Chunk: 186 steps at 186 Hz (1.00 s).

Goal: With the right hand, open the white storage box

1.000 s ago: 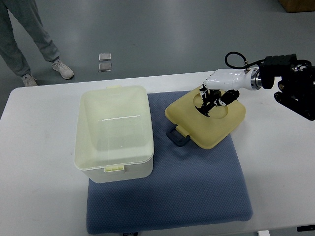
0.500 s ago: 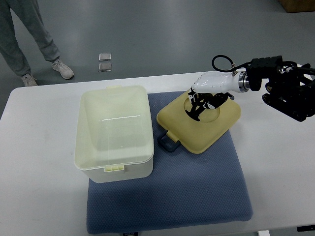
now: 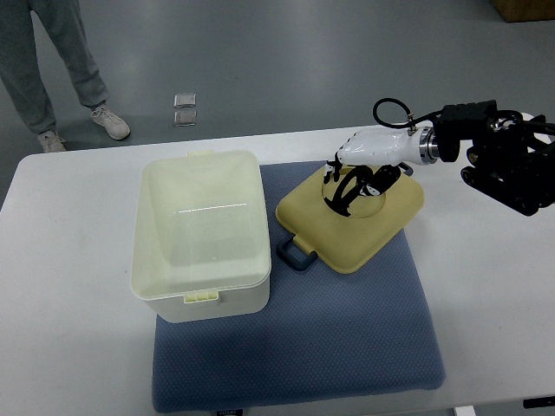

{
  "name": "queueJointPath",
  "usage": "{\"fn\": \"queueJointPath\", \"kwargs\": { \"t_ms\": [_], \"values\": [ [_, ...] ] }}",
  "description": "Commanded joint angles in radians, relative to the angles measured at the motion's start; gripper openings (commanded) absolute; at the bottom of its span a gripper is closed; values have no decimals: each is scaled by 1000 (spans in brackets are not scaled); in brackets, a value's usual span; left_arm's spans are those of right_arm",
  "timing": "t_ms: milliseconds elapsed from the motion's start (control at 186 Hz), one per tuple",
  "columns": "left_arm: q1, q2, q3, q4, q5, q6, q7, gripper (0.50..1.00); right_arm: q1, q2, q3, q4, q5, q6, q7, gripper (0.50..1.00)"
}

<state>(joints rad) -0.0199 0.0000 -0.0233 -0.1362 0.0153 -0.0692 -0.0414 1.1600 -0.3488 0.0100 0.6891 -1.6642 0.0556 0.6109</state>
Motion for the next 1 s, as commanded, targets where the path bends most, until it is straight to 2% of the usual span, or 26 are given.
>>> {"fn": "queueJointPath", "kwargs": {
  "t_ms": [0, 81, 161, 323, 435, 495, 758, 995],
  "values": [
    [0, 0, -1, 0, 0, 0, 0, 1000, 0, 7, 1, 0, 1, 1, 0, 858],
    [0, 0, -1, 1, 0, -1, 0, 1000, 0, 11, 1, 1, 1, 3, 0, 860],
    [0, 0, -1, 1, 0, 0, 0, 1000, 1, 11, 10, 1, 1, 3, 0, 889],
    [0, 0, 0, 0, 0, 0, 0, 1000, 21, 5, 21, 1, 52, -2, 0, 895],
    [0, 0, 0, 1, 0, 0, 0, 1000, 44, -2, 38, 1, 175, 1, 0, 897],
    [0, 0, 0, 0, 0, 0, 0, 1000, 56, -9, 39, 3, 242, 1, 0, 917],
    [0, 0, 0, 0, 0, 0, 0, 1000, 47, -13, 67, 0, 526, 4, 0, 917],
    [0, 0, 0, 0, 0, 0, 0, 1000, -80, -1, 209, -20, 908, 52, 0, 917]
  ]
}}
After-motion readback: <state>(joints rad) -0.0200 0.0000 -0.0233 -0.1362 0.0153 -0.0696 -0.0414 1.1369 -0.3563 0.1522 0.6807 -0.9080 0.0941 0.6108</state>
